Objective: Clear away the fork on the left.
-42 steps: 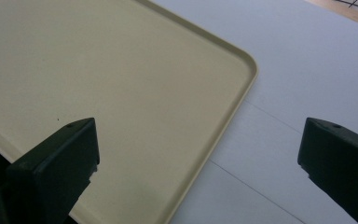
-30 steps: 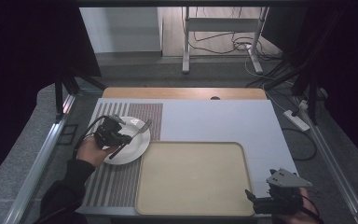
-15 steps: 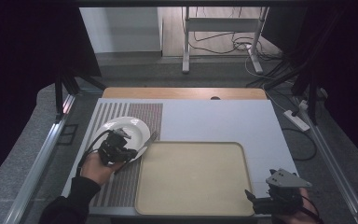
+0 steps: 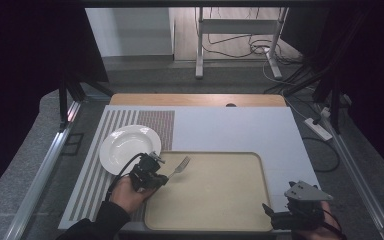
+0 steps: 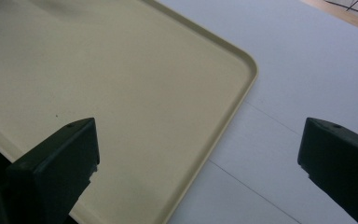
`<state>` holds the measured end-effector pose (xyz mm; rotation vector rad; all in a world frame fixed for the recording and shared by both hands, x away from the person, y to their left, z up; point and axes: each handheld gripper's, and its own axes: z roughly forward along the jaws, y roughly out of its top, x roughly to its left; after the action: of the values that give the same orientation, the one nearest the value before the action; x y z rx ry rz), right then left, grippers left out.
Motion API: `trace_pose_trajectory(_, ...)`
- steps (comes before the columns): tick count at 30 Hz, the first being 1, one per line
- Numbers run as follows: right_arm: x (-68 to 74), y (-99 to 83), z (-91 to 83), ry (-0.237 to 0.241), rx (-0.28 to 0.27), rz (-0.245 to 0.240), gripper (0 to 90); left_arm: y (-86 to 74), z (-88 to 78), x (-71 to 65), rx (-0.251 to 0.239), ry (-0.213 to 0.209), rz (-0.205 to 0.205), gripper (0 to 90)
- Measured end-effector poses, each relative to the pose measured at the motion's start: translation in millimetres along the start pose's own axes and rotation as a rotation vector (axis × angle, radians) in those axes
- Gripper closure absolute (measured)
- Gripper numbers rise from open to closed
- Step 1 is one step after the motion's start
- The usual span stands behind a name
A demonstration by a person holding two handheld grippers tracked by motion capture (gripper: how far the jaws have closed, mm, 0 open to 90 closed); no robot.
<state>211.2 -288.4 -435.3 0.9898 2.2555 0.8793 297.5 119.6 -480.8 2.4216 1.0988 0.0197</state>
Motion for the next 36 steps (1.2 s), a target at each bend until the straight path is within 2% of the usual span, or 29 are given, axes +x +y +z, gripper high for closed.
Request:
trace_pose_trajectory(5, 0.0, 0.0, 0.0, 0.001, 0.0, -0.002, 0.0, 5.3, 18.9, -13.0, 0.058, 0.017, 0.037, 84.6)
trace_pose_trajectory(9, -0.1, -0.1, -0.1, 0.003, -0.001, -0.001, 0.0, 4.2, 32.6, -15.1, 0.106, -0.004, 0.057, 82.2)
trace_pose_trajectory(11, 0.0, -0.1, 0.0, 0.004, -0.001, -0.005, 0.0, 6.8, 31.9, -15.3, 0.083, -0.012, 0.061, 69.1)
trace_pose_trajectory(13, 0.4, 0.0, 0.4, 0.005, 0.002, -0.007, 0.0, 11.4, 29.2, -16.5, 0.044, -0.006, 0.081, 68.9)
trace_pose_trajectory(15, 0.6, 0.1, 0.6, 0.006, 0.005, -0.008, 0.0, 17.0, 27.4, -18.7, 0.016, -0.014, 0.105, 77.1)
trace_pose_trajectory(17, 0.5, 0.0, 0.8, 0.006, 0.006, -0.009, 0.0, 22.1, 29.6, -22.4, 0.015, -0.031, 0.137, 88.0)
trace_pose_trajectory(19, 0.1, -0.1, 0.7, 0.007, 0.006, -0.008, 0.0, 25.5, 35.9, -26.0, 0.035, -0.055, 0.164, 88.8)
trace_pose_trajectory(22, -0.1, -0.2, 0.6, 0.007, 0.007, -0.009, 0.0, 27.3, 44.9, -30.1, 0.071, -0.019, 0.209, 88.7)
trace_pose_trajectory(29, 0.2, -0.1, 0.7, 0.009, 0.006, -0.009, 0.0, 26.8, 44.3, -17.8, 0.083, 0.047, 0.19, 88.8)
trace_pose_trajectory(36, 0.5, -0.2, 0.5, 0.007, 0.004, -0.011, 0.0, 23.5, 38.9, 3.1, 0.085, 0.063, 0.125, 88.8)
